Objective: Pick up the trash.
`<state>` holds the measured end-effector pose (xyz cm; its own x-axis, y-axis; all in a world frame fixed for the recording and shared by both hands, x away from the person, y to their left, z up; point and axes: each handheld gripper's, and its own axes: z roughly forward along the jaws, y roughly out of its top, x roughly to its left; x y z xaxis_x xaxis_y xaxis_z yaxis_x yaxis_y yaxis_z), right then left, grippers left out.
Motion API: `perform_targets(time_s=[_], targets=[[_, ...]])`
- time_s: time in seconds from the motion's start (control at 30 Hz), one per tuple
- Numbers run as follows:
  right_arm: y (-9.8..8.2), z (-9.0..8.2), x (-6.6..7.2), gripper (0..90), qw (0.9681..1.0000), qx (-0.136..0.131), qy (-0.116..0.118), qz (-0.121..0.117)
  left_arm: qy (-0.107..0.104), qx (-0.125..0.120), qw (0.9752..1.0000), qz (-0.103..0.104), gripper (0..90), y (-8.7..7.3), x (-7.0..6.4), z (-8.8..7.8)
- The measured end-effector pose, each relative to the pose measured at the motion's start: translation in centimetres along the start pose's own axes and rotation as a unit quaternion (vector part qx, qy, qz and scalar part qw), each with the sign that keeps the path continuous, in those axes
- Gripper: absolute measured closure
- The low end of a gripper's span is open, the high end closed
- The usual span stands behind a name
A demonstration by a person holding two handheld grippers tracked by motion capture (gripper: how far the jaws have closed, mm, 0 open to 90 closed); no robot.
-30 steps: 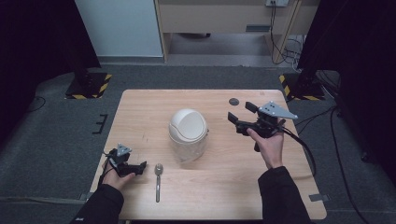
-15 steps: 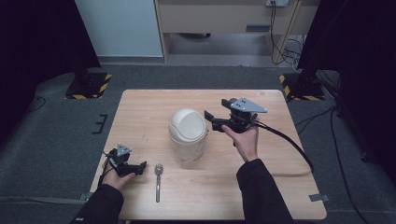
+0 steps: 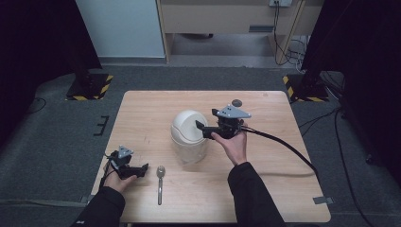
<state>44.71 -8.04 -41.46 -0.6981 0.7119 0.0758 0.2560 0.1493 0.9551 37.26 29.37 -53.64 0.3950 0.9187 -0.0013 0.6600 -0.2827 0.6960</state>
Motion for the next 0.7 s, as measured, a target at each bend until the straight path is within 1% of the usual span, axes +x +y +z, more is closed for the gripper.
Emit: perform_targets(time_s=[0.07, 0.13, 0.17, 0.3, 0.7], targets=[[-0.3, 0.3, 0.1, 18.1, 1.0, 0.007, -0.001, -0.002, 0.0, 0.0, 1.0, 0.0, 0.0, 0.0, 0.0, 0.0], [-0.4, 0.4, 0.2, 18.4, 1.0, 0.009, -0.001, 0.0, 0.0, 0.0, 1.0, 0.0, 0.0, 0.0, 0.0, 0.0], [-0.7, 0.6, 0.2, 18.1, 0.9999, 0.016, -0.001, -0.005, 0.0, -0.001, 1.0, -0.001, 0.0, 0.0, 0.0, 0.0], [-1.3, 1.0, 0.3, 17.6, 0.9994, 0.032, -0.003, -0.012, 0.0, 0.0, 1.0, 0.0, 0.0, 0.0, 0.0, 0.0], [-2.4, 1.9, 0.6, 19.1, 0.9979, 0.063, 0.003, -0.015, 0.0, 0.0, 1.0, 0.0, 0.0, 0.0, 0.0, 0.0]])
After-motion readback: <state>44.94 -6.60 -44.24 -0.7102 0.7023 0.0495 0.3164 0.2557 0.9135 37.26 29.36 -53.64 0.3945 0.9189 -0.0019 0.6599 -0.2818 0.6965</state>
